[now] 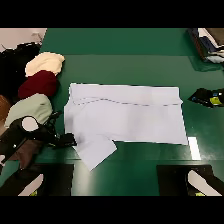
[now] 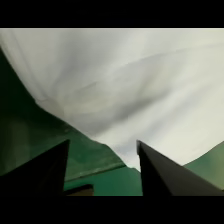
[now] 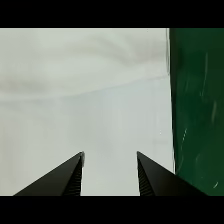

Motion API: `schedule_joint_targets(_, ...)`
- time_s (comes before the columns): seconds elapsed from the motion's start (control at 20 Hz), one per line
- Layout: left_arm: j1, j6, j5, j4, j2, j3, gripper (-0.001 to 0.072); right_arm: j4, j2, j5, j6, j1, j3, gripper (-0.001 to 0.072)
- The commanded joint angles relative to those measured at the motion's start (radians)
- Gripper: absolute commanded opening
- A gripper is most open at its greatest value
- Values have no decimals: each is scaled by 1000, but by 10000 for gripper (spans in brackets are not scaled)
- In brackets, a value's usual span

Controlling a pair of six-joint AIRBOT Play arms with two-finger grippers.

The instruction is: Fold the shirts.

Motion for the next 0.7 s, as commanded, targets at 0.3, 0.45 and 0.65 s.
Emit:
schedule_joint_targets(0.3, -14, 30, 118, -145, 15, -44, 119, -2, 16, 32, 1, -2, -8, 386)
schedule_joint_targets(0.45, -14, 28, 124, -148, 15, -21, 23, -35, 18, 101, 1, -14, -31, 386)
schedule_joint_targets(0.65, -14, 72, 102, -148, 15, 63, 22, -147, 66, 160, 1, -149, -228, 387)
